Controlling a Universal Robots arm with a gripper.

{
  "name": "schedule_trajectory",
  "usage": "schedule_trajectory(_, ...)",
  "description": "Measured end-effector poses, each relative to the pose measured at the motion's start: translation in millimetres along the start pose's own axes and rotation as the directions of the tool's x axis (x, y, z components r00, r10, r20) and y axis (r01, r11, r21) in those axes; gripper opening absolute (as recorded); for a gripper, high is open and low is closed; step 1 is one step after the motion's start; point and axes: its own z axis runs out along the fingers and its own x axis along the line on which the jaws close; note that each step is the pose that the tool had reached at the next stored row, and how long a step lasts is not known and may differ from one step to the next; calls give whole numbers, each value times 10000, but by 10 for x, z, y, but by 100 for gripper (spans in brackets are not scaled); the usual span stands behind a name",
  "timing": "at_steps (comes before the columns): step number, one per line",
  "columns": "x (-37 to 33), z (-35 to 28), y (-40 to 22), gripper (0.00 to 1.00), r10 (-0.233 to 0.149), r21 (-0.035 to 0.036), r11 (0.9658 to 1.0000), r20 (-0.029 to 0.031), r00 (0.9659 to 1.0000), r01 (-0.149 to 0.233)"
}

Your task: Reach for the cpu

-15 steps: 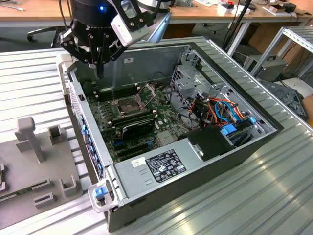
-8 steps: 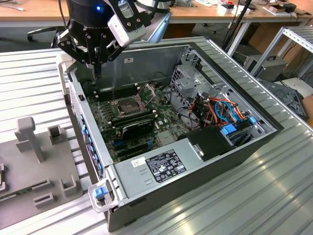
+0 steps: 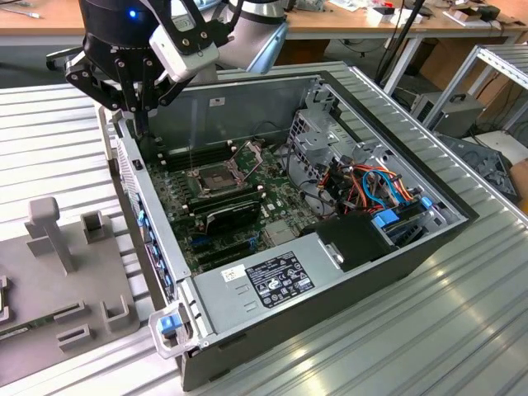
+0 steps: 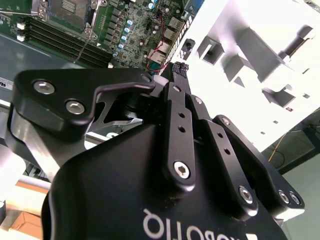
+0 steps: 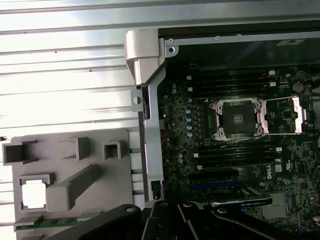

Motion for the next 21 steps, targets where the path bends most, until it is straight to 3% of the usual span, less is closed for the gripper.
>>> schedule_trajectory(8,1,0,0,11,0,1,10000,0,10000,0)
schedule_trajectory(10,0,-54,2,11,1,1,10000,-1,10000,-1)
schedule_trajectory(11,-3,-155,7,11,1,1,10000,-2,10000,-1)
schedule_trajectory(12,-4,-192,9,11,0,0,10000,-1,10000,0)
schedule_trajectory(15,-20,-197,9,11,1,1,10000,-1,10000,-1)
schedule_trajectory(17,-87,-181,7,11,1,0,10000,0,10000,-1)
schedule_trajectory(21,-432,-97,14,11,1,0,10000,0,10000,-1)
